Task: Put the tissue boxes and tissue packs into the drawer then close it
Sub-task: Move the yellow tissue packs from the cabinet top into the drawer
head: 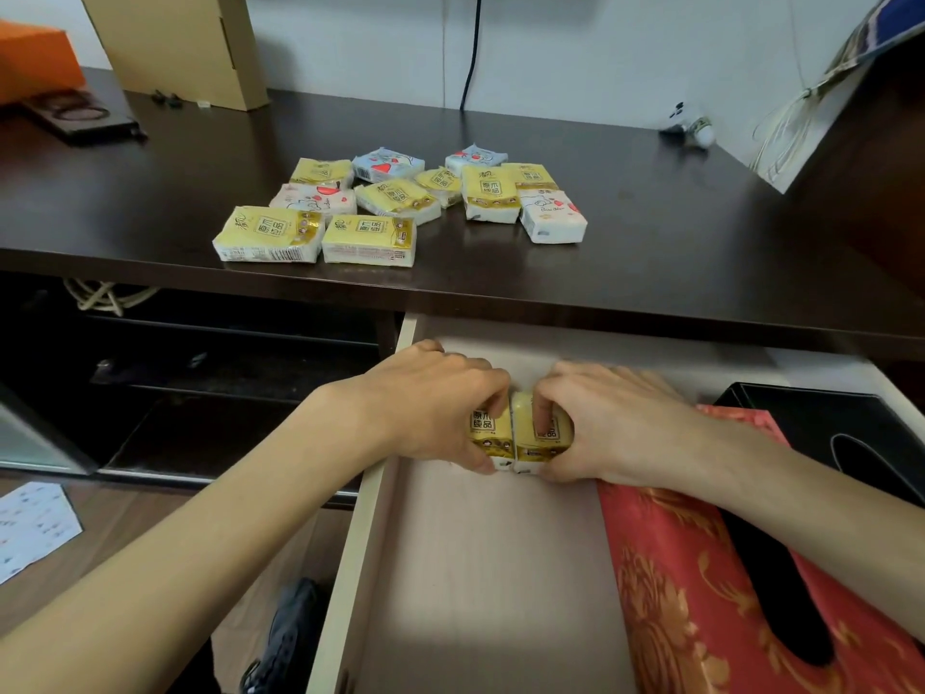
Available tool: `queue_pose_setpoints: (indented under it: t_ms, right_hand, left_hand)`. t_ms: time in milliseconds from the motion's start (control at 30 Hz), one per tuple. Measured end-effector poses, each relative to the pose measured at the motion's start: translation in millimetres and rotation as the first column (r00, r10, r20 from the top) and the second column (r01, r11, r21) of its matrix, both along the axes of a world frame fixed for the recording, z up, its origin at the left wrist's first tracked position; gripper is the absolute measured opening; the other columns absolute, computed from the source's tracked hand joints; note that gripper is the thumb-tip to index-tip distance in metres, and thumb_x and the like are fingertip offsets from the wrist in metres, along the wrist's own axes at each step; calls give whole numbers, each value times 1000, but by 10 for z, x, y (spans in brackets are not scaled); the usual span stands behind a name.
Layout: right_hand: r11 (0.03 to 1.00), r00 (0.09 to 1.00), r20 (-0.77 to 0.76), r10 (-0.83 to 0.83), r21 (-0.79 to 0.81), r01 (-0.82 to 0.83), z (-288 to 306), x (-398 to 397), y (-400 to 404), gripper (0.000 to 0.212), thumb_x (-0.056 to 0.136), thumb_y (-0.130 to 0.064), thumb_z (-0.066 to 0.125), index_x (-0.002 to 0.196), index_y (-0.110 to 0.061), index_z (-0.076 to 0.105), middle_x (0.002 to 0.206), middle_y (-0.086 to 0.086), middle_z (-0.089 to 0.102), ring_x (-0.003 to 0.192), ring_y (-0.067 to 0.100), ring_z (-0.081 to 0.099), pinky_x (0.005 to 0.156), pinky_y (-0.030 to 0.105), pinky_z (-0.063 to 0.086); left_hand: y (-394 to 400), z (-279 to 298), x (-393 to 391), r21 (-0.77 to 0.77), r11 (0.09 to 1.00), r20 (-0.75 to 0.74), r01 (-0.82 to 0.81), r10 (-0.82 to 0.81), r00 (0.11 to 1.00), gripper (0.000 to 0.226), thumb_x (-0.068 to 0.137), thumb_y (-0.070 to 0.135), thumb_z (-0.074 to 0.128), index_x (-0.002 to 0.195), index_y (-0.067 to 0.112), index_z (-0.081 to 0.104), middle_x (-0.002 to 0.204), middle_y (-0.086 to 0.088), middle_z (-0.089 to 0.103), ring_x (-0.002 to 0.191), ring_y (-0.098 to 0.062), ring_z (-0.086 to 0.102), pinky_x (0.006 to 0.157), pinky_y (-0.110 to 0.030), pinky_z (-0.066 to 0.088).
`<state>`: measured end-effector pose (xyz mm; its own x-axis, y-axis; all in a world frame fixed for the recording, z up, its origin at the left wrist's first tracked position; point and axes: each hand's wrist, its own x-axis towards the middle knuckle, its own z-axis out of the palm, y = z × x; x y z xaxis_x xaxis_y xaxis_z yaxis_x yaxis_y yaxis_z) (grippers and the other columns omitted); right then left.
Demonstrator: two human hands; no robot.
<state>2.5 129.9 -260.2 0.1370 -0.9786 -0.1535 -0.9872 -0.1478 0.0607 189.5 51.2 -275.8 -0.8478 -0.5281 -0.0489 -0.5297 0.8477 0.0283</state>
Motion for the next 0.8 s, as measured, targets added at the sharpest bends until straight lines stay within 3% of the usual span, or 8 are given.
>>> queue_pose_setpoints:
  t_ms: [100,300,400,500,600,667,733,800]
  right_hand:
    - [1000,1000,6,3,6,-3,-1,-6,-3,48,62,-67,72,93,-38,51,97,-10,50,81,19,50,52,29,22]
    - [998,1000,29,-2,62,0,90,1,22,51,61,-77,67,85,-37,46,99,-13,51,85,16,52,55,31,30]
    - [993,990,137,-39,112,23,208,-2,34,44,67,-75,65,85,-36,56,100,-13,54,93,16,58,73,38,49]
    - [998,966,252,-63,-9,68,362,31,30,41,70,-73,55,89,-39,64,102,-17,59,99,12,60,87,44,52]
    - [978,907,422,-17,-184,104,545,99,-42,39,69,-68,46,81,-38,68,88,-19,69,85,3,66,79,40,55]
    - [968,850,525,30,-227,106,645,152,-149,23,78,-56,55,79,-38,69,82,-21,74,77,-1,69,71,30,54]
    - [968,781,617,89,-238,77,701,216,-304,8,87,-39,68,80,-38,71,83,-26,73,77,-4,69,63,16,49]
    - [972,725,676,129,-232,43,711,318,-489,9,91,-30,72,87,-39,71,86,-26,72,81,-6,68,64,11,47]
  left_hand:
    - [5,0,9,6,1000,-9,3,-3,1000,52,68,70,66,101,33,50,99,14,60,94,-15,60,93,-39,42]
    - [57,19,10,6,999,-129,-45,45,991,42,75,78,49,85,37,49,88,14,59,84,-11,55,89,-33,39]
    - [72,78,24,43,997,-221,-63,71,973,33,83,67,53,87,35,58,94,14,62,91,-11,58,76,-30,42]
    - [77,298,136,149,986,-349,-77,126,929,23,88,55,56,88,35,66,90,17,66,87,-2,62,68,-29,49]
    - [13,653,391,266,961,-550,-79,218,806,23,90,50,58,84,33,70,79,17,70,80,-1,65,67,-29,52]
    - [-78,860,621,270,951,-658,-147,294,693,24,91,48,58,82,31,71,80,14,70,82,-4,66,69,-29,51]
    - [-188,970,863,213,932,-737,-294,351,578,23,91,45,58,82,30,72,80,14,71,83,-5,66,71,-33,52]
    - [-293,987,1059,135,863,-774,-487,398,491,19,91,42,59,82,31,71,81,14,69,83,-5,64,73,-37,54]
